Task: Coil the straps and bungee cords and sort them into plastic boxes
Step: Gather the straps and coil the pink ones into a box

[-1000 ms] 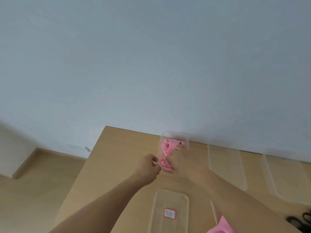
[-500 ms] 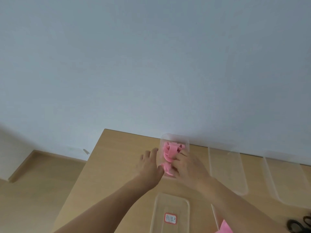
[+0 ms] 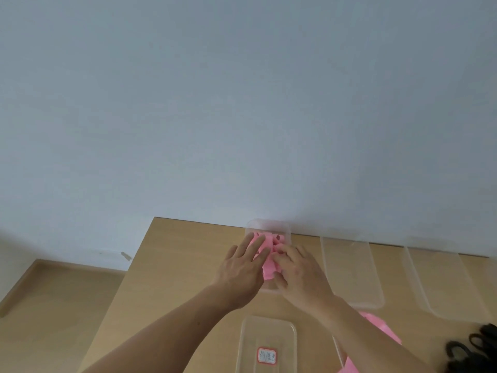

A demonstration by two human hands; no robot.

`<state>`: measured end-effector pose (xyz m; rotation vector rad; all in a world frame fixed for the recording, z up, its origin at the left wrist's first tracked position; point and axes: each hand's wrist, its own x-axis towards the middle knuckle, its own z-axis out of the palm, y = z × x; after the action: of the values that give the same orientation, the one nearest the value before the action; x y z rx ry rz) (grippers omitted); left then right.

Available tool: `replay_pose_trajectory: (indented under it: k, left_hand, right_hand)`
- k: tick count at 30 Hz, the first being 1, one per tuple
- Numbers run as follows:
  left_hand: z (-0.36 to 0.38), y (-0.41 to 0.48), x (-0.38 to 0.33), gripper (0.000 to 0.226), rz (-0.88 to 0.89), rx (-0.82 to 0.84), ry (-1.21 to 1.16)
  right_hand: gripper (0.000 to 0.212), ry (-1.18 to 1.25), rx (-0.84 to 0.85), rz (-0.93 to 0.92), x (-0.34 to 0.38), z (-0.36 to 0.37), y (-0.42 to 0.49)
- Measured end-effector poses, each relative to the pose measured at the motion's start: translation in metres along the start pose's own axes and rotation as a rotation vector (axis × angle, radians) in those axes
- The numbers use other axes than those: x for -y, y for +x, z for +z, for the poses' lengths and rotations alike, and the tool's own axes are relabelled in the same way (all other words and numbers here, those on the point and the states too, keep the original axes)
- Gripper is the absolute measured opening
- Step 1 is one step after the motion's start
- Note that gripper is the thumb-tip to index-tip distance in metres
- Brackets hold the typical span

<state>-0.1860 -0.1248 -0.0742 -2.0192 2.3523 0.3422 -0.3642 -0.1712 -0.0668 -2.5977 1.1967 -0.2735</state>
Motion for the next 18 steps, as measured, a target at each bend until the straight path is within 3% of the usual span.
replay_pose_trajectory:
  k: [7,14,18]
  left_hand:
    - [-0.006,-0.001,0.001,0.056,0.018,0.070,0.020]
    - [-0.022,-0.035,-0.007,0.056,-0.034,-0.050,-0.144]
    - [-0.010,-0.078,-0.007,0.056,-0.009,-0.032,-0.239]
  right_hand:
    - [0.035,0.008,-0.062,0.044,0.006,-0.007,-0.004]
    - [0.026,0.064,-0.213,0.078,0.035,-0.019,-0.037]
    - [0.030,0.111,-0.131,0.147,0.065,-0.010,-0.071]
